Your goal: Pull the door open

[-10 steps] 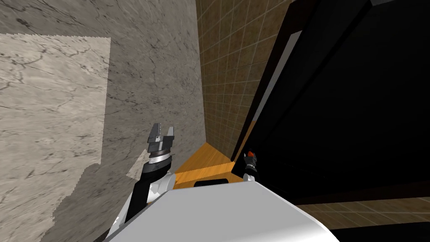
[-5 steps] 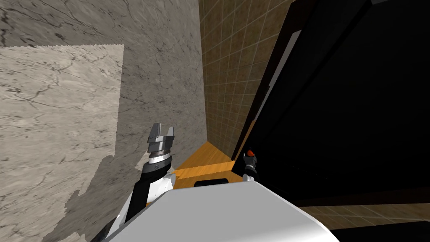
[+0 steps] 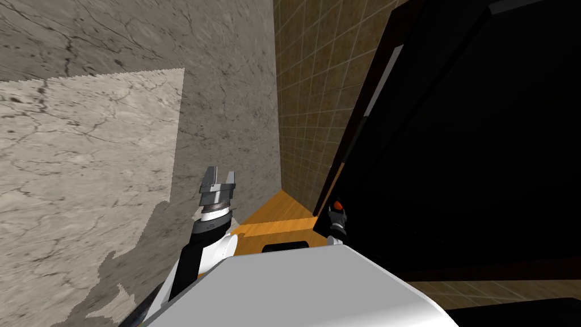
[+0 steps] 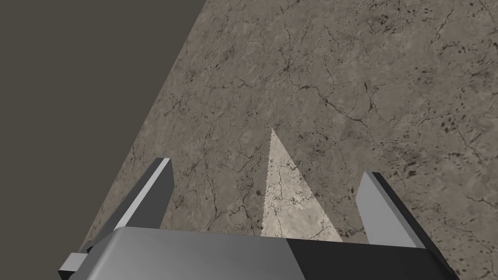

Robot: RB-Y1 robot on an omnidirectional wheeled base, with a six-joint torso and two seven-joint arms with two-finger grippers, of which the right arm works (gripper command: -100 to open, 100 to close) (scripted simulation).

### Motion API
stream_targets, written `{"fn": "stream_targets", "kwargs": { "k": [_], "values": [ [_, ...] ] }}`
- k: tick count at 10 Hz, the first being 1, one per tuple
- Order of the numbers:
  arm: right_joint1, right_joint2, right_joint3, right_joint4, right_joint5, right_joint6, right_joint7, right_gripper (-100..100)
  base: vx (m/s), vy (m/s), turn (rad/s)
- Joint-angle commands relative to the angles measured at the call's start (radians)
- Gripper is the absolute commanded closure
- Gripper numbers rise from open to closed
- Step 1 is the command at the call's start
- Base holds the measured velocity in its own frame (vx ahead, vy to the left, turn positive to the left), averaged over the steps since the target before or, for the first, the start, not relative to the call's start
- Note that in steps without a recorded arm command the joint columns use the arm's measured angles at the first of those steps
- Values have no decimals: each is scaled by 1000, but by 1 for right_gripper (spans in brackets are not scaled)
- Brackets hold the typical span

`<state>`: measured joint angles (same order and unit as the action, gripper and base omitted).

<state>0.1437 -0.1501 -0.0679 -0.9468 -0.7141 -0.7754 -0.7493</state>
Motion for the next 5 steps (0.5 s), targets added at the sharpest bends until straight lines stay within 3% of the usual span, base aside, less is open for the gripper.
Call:
{"fn": "stream_targets", "kwargs": {
  "k": [1,5],
  "values": [
    [5,1,14,-6,-21,-14,-50,-100,-58,-14,50],
    [16,3,47,-17,-69,-46,-151,-100,-72,-6,74]
  ]
}}
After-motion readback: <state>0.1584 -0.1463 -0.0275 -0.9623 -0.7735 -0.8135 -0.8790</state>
